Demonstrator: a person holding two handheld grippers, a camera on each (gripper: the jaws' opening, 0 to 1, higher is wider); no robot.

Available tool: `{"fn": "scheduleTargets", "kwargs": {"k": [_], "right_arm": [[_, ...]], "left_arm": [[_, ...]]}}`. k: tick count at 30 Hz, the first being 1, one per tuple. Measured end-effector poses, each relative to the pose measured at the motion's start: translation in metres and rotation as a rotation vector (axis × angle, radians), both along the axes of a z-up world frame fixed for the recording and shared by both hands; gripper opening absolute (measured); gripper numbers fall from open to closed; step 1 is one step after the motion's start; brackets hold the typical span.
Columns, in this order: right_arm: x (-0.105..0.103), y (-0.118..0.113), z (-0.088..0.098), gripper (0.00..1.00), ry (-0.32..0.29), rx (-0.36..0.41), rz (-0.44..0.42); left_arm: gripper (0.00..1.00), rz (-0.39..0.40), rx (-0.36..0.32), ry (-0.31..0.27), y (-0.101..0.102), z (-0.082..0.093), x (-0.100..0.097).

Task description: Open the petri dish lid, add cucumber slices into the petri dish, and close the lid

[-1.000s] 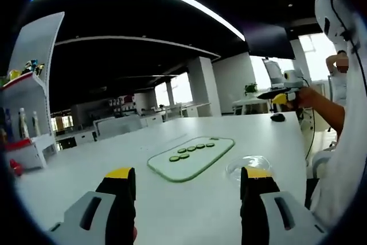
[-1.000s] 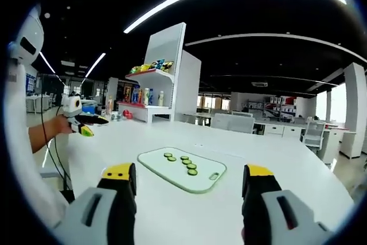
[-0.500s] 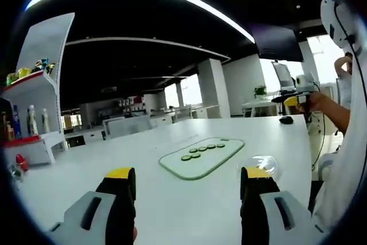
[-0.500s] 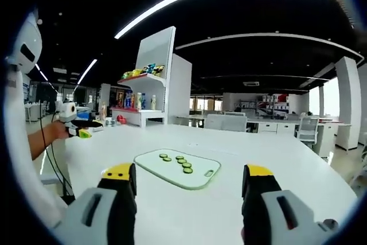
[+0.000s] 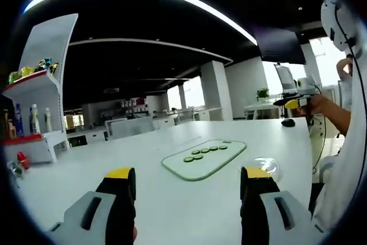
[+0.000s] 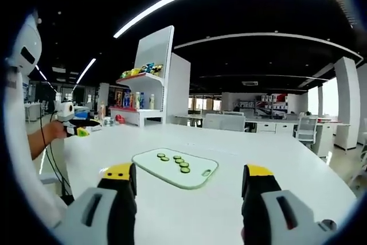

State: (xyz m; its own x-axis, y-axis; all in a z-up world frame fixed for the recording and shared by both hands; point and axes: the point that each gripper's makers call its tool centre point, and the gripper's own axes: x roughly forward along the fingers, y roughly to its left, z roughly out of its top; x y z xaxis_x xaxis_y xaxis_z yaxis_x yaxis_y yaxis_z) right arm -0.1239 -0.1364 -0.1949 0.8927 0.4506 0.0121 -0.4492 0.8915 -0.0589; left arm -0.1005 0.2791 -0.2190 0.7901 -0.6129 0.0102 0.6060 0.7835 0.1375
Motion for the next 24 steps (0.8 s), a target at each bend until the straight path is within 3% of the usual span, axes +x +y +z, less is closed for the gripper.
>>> {"fn": "scheduleTargets", "kwargs": {"k": [24], "right_arm": [[-0.02, -0.015, -0.003, 0.73, 0.003, 0.014, -0.055]], "left_arm": [[0.74, 0.017, -0.035, -0.016, 0.004, 0.006, -0.013]]}}
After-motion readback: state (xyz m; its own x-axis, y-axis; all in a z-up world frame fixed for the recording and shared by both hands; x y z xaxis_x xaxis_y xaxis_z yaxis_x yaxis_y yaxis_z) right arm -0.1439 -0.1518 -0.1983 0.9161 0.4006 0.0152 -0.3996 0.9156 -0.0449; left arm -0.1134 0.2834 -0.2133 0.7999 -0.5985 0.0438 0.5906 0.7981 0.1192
